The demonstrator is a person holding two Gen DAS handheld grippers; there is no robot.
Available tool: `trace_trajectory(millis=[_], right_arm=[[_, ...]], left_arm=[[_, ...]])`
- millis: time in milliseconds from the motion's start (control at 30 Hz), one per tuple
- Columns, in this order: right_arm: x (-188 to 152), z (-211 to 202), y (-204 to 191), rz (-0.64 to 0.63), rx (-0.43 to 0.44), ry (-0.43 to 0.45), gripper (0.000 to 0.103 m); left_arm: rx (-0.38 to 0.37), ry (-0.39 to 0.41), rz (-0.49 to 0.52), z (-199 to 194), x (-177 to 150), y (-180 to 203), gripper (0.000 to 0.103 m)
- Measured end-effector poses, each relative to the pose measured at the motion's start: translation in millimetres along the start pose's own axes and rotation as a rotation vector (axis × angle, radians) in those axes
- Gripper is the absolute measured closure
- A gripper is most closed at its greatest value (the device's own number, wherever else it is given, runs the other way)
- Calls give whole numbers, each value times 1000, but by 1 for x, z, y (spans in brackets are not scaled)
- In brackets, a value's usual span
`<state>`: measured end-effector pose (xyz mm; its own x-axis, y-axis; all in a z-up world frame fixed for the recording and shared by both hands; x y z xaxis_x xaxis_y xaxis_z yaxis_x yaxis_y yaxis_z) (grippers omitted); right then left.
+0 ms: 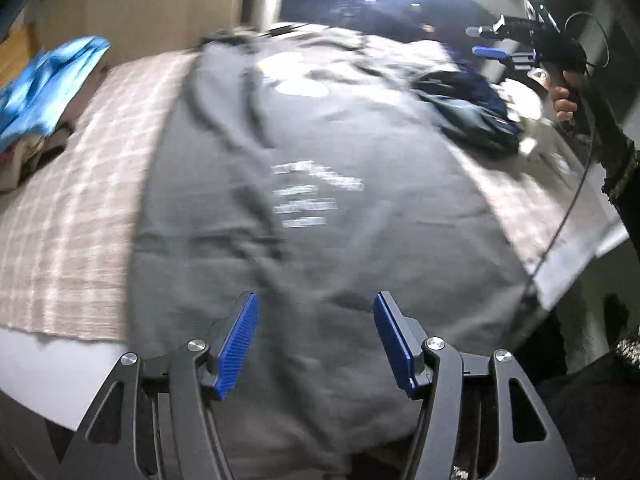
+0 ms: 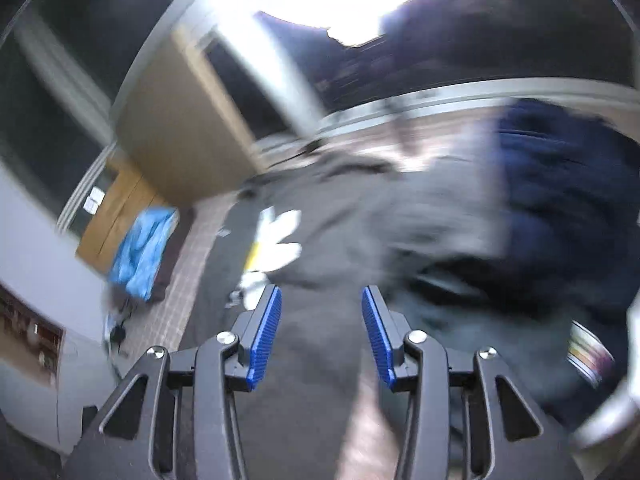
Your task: Fold clothes
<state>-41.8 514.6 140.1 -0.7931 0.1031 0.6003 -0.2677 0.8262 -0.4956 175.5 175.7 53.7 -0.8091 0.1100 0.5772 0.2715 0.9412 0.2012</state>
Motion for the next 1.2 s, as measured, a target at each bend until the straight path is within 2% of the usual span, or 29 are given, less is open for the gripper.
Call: trace_trajectory(millis=[167,267,333,500,567,667,767,867,1100,1133,1167,1200], right_arm=[[-14,-80,41,75,-65,65,61],[-10,-91,48,73,-68,62,61],[-1,-91,55,75,-57,61,61],[40,-51,64,31,-8,41,61],[65,-23,70,12,3,31,61],[96,20,83,21,11,8,61],[116,61,102,47,9,-28,61],[124,83,117,49,-23,-75,61],[139,89,136,77,27,-92,61],[141,89,137,78,32,-92,61],[143,88,136,72,37,-92,61],[146,87,134,63,45,-91,61]], left_arm=[[-134,-6,133,9,5,68,45],[-179,5,235,17,25,109,45],[-185,28,299,24,51,131,45],[-143,143,410,54,149,167,45],[-133,177,445,76,187,179,45],[-94,227,554,119,232,199,45],[-53,216,628,164,261,211,45],[-31,190,663,202,284,214,45],[-48,153,723,252,312,224,45],[-66,148,719,256,314,225,49],[-107,140,699,258,316,223,57],[-148,132,678,259,318,221,87]])
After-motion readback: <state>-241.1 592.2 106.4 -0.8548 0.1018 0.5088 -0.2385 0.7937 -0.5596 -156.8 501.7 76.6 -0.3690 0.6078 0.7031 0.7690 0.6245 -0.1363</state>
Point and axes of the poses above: each gripper's, at about its wrist camera, not at the fingertips, and z roughly the way its jaws point, y to its right, x to its top, the point moved 1 cm from there along z, roughly the way its jaws point, and after that the axes turned 5 degrees about y, right-handed, at the moved point
